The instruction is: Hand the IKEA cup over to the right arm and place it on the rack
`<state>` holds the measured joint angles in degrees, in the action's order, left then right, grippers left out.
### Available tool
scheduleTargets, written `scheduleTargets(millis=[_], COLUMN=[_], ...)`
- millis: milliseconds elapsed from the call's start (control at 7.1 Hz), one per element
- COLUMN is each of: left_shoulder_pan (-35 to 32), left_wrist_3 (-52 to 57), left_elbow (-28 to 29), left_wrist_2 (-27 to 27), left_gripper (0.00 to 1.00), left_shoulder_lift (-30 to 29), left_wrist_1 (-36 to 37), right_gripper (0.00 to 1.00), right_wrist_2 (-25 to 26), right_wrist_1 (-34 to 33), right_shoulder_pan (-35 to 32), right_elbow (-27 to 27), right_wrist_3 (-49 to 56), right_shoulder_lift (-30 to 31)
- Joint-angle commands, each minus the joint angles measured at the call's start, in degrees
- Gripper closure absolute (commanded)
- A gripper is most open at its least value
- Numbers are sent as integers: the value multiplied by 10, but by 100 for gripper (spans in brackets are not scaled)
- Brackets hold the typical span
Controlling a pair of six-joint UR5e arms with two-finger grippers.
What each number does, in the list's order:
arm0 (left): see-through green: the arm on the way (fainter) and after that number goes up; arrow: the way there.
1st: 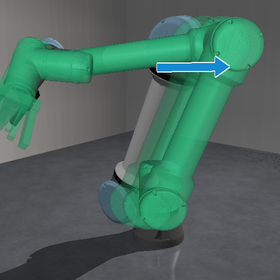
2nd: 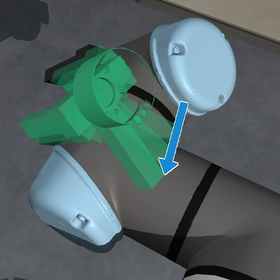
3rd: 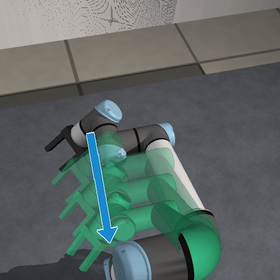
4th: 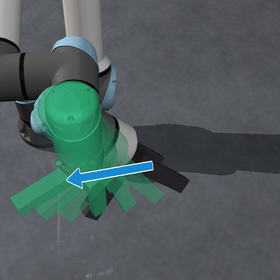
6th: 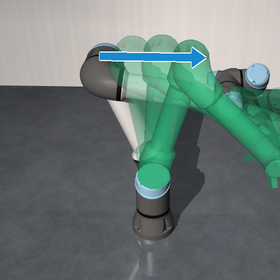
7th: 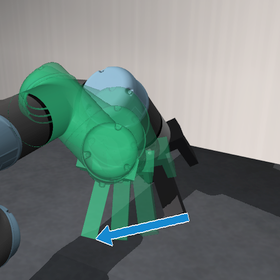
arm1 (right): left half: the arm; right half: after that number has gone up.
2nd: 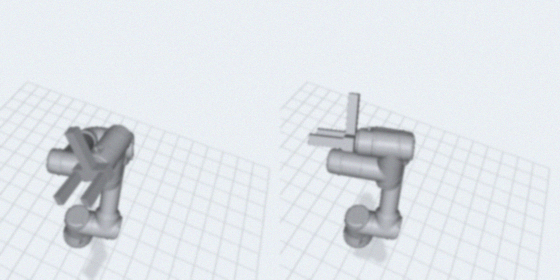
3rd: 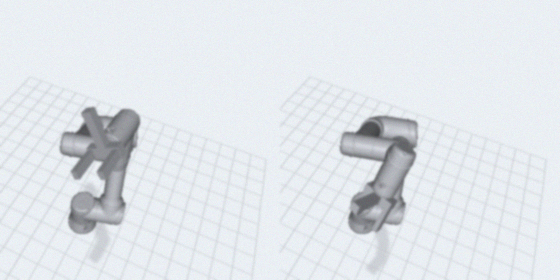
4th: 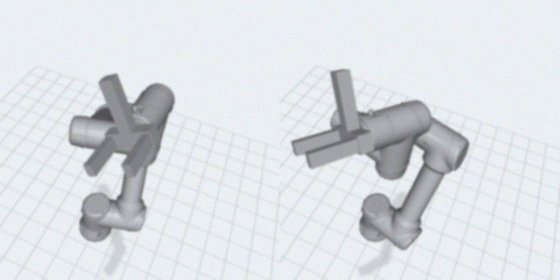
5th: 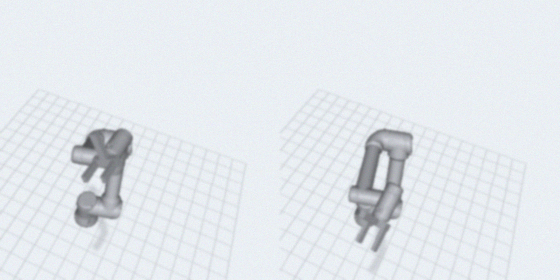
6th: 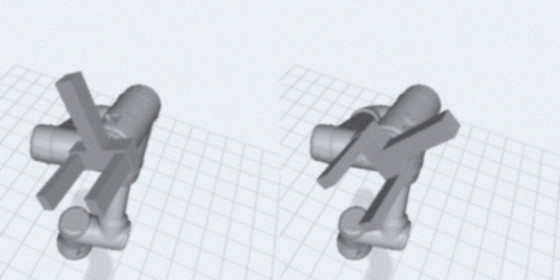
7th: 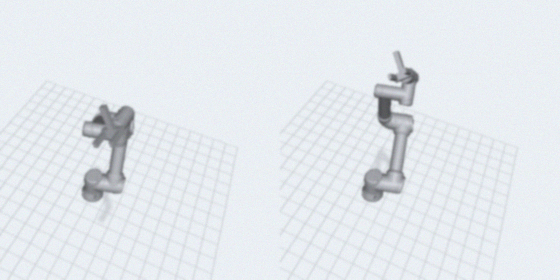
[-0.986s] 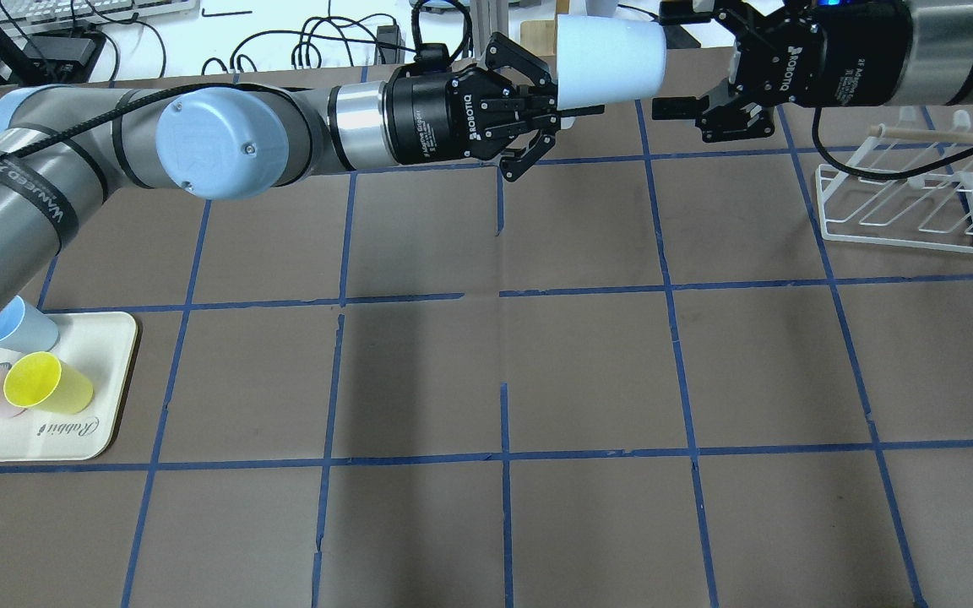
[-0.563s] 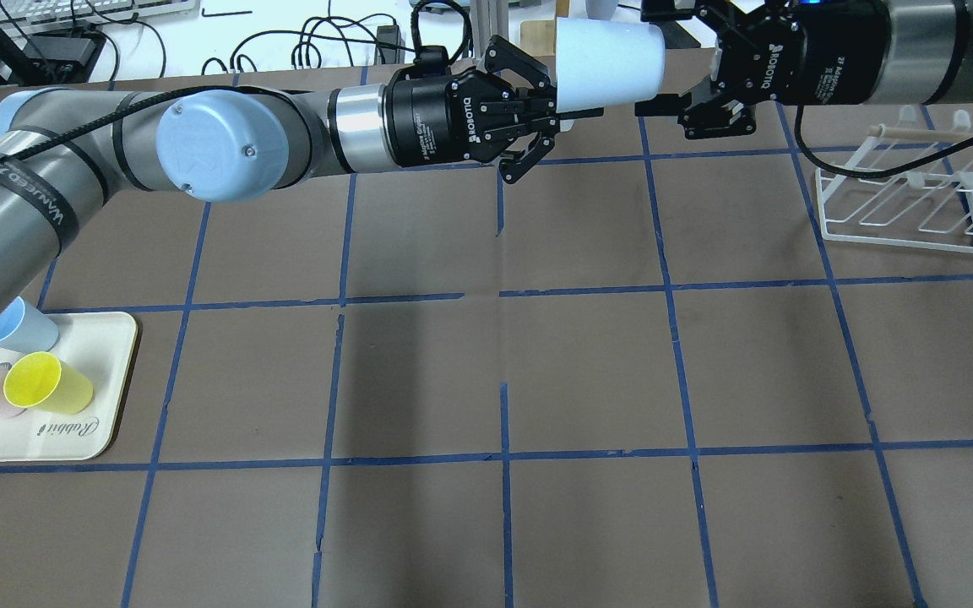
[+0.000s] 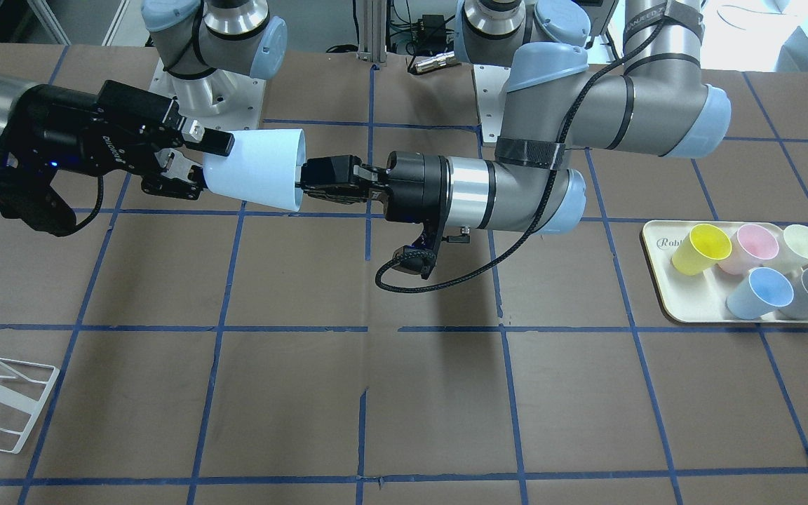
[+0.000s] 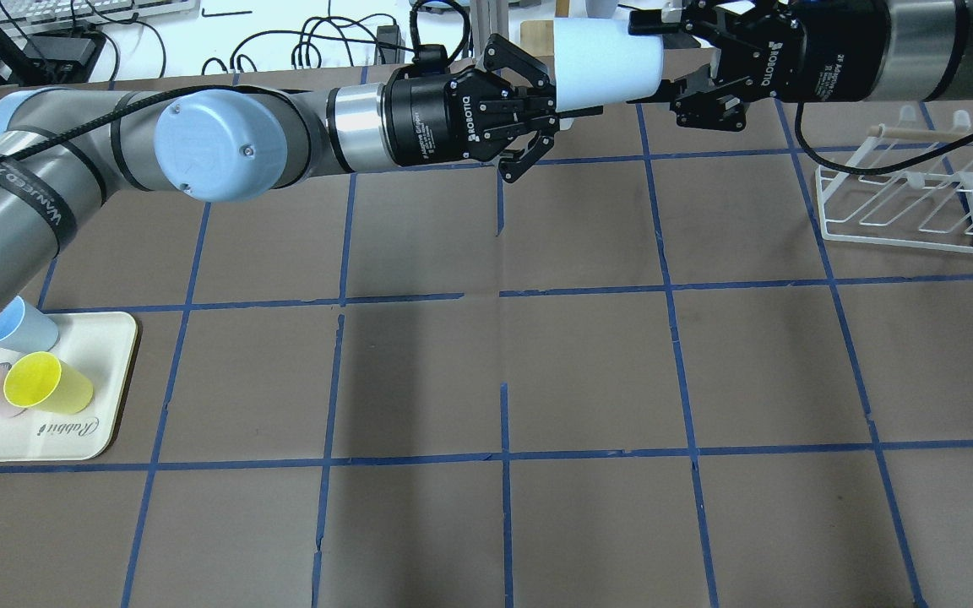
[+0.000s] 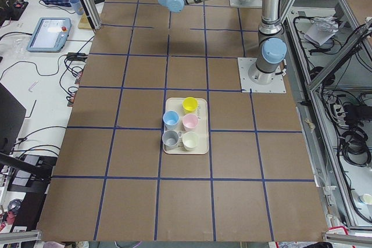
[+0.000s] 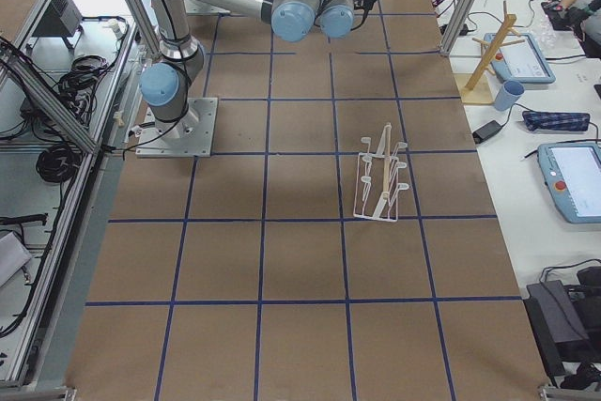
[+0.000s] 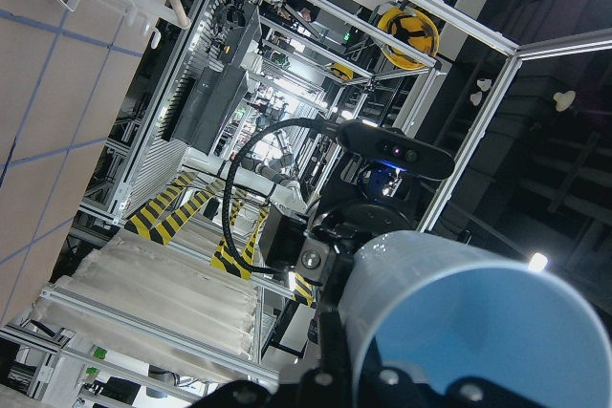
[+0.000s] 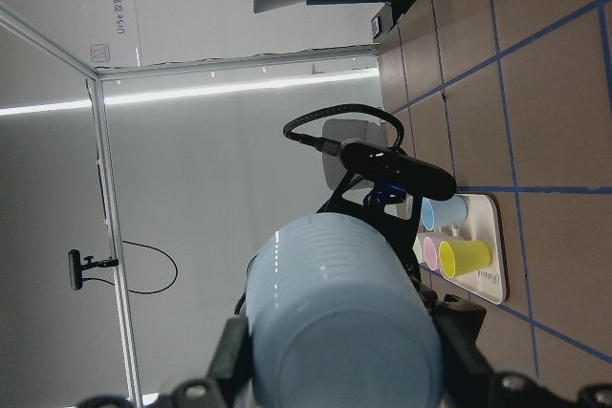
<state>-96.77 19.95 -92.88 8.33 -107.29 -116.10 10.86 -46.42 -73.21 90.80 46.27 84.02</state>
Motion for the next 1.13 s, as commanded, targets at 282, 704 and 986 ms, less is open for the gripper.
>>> scheduleTargets(millis=[282,704,986], left_shoulder_pan=[7,64,121], left_wrist_3=[-17,-54,-89], left_elbow=[1,1,12], left_wrist_2=[-3,-55,-147], left_gripper=[0,0,0], left_shoulder_lift=[2,9,20], left_wrist_1=[-1,-1,-1], right_gripper=[68,72,76], right_wrist_2=[2,47,164], right_wrist_1=[-7,-70,-156], right_shoulder_pan=[7,37,75], right_elbow=[-26,-31,-30], right_wrist_3=[-19,-56,-94], right_shoulder_lift=[-10,-12,-12])
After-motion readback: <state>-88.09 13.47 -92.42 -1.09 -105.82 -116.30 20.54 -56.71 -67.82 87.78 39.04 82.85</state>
